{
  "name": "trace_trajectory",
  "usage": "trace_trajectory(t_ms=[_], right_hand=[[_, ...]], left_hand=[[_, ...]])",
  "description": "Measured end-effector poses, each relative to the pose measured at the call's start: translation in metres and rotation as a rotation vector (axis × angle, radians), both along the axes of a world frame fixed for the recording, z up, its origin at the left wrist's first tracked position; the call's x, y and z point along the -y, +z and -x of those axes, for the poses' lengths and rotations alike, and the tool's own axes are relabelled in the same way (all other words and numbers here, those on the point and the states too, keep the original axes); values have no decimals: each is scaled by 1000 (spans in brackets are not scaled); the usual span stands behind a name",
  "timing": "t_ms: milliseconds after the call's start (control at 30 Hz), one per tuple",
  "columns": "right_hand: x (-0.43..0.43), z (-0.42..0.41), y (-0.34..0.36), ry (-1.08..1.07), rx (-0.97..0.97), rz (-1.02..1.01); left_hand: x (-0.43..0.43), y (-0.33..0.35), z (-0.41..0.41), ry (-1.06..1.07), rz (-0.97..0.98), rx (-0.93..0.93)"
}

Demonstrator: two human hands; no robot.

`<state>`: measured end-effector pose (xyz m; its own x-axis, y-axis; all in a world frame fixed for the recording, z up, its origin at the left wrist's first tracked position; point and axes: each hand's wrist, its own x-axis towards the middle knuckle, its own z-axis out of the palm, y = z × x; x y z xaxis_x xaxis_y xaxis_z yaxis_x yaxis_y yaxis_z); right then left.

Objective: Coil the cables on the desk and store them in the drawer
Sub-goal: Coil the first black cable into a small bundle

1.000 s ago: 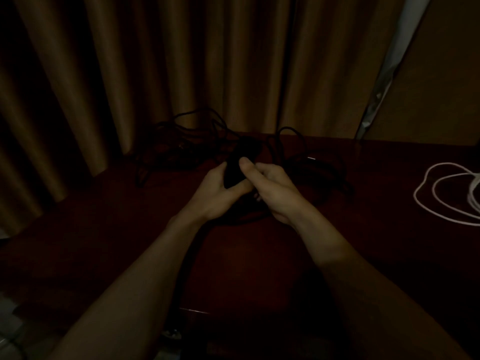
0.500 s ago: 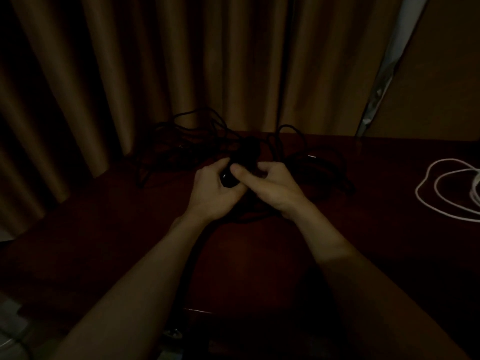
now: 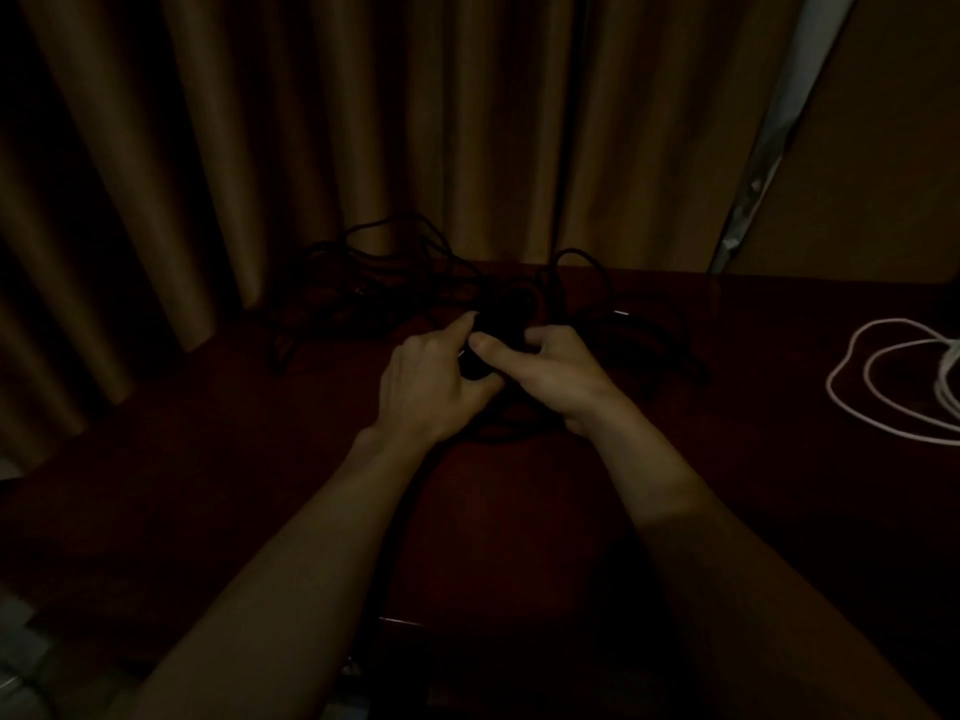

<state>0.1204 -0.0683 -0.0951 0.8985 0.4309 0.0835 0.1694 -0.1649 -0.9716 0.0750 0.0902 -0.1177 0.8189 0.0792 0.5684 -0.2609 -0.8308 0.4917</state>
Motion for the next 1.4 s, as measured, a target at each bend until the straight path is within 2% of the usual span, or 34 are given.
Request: trace_trajectory(t_ms=[133, 267, 367, 500, 733, 933, 1067, 1233, 1300, 1400], right_hand=[[3, 3, 1, -4, 42, -46], [7, 7, 5, 126, -29, -154], [7, 6, 5, 175, -52, -196], [5, 1, -1, 133, -47, -180], [-3, -1, -5, -60, 273, 172], [-13, 1, -11, -131, 284, 160], [-14, 2, -9, -124, 268, 86], [-4, 0, -8, 18, 195, -47], [1, -2, -9, 75, 170, -54], [5, -6, -11, 140, 138, 24]], left_hand=[[-3, 3, 2, -188, 274, -144], [-6, 8, 4, -360, 457, -260], [-6, 10, 5, -420, 501, -314], [-4, 9, 4, -397, 543, -344], [-3, 2, 1, -230, 344, -207], [-3, 0, -2, -62, 209, -168], [-4, 4, 2, -153, 377, -134], [-13, 13, 1, -272, 728, -318], [-13, 13, 3, -339, 750, -362], [-11, 13, 5, -409, 672, -336]])
